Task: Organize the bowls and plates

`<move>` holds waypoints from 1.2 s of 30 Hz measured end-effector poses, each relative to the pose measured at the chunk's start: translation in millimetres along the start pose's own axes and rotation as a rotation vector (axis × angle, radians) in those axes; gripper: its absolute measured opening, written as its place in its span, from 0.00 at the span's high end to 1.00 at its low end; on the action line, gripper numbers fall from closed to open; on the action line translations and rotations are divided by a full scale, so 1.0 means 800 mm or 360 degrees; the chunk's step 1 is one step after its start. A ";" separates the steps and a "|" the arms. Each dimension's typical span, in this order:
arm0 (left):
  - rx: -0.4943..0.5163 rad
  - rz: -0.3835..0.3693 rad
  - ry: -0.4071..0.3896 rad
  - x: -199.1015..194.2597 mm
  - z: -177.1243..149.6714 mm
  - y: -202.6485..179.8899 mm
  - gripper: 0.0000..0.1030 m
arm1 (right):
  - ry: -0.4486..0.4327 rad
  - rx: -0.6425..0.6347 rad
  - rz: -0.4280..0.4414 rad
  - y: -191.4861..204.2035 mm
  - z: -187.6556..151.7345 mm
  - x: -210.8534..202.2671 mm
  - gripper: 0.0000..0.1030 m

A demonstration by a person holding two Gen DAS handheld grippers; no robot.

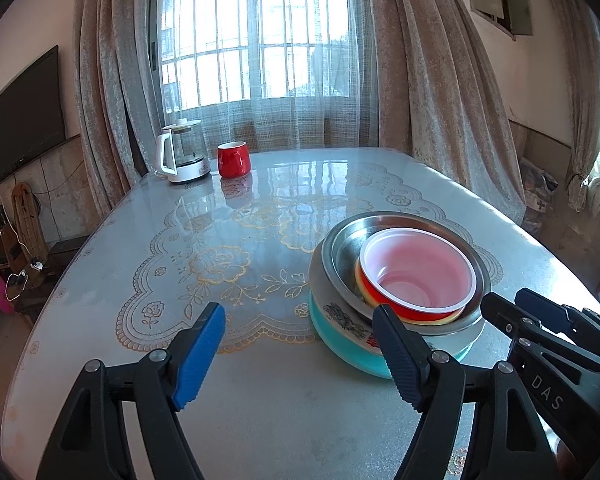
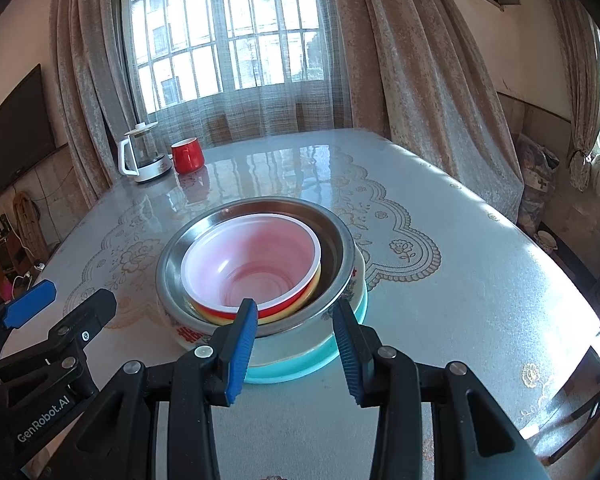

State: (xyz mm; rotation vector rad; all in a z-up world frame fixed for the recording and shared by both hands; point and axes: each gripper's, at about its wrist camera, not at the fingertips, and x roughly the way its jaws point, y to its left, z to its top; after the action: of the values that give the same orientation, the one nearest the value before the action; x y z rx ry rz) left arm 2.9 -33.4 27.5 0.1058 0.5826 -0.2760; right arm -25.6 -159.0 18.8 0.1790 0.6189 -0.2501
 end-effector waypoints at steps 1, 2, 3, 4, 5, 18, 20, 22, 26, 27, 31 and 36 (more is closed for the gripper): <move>0.0001 0.0001 -0.0003 0.000 0.000 0.000 0.25 | 0.0000 0.0000 0.0000 0.000 0.000 0.000 0.61; 0.0002 0.0002 -0.0004 0.000 0.001 0.000 0.25 | 0.0000 0.0000 0.0002 0.000 0.000 0.000 0.61; 0.0000 0.0003 -0.0005 0.000 0.001 0.000 0.25 | -0.0001 0.0000 0.0003 0.000 0.001 0.001 0.61; -0.0002 0.0004 -0.0005 0.000 0.001 0.000 0.25 | -0.0004 -0.0001 0.0003 0.000 0.001 0.001 0.61; -0.0003 0.0006 -0.0005 0.000 0.001 0.000 0.24 | -0.0006 -0.0003 0.0004 0.001 0.002 0.001 0.61; -0.0004 0.0006 -0.0009 0.001 0.002 0.001 0.23 | -0.0018 -0.0014 0.0012 0.005 0.004 0.004 0.61; -0.0004 0.0007 -0.0011 0.001 0.003 0.001 0.23 | -0.0017 -0.0015 0.0011 0.005 0.004 0.004 0.61; -0.0004 0.0003 -0.0010 0.001 0.003 0.002 0.23 | -0.0015 -0.0015 0.0013 0.005 0.005 0.004 0.61; -0.0005 0.0002 -0.0011 0.001 0.004 0.001 0.23 | -0.0020 -0.0019 0.0011 0.005 0.006 0.005 0.61; -0.0005 0.0003 -0.0011 0.000 0.005 0.001 0.23 | -0.0020 -0.0019 0.0011 0.005 0.006 0.005 0.61; -0.0004 0.0001 -0.0013 0.000 0.006 0.000 0.23 | -0.0019 -0.0018 0.0012 0.006 0.006 0.005 0.61; -0.0005 0.0001 -0.0014 0.000 0.006 0.000 0.23 | -0.0019 -0.0023 0.0015 0.006 0.008 0.006 0.61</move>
State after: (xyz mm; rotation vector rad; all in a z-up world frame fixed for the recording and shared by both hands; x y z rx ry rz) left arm 5.4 -34.6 31.6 0.1018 0.5741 -0.2746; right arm -16.8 -156.7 21.3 0.1666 0.6079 -0.2375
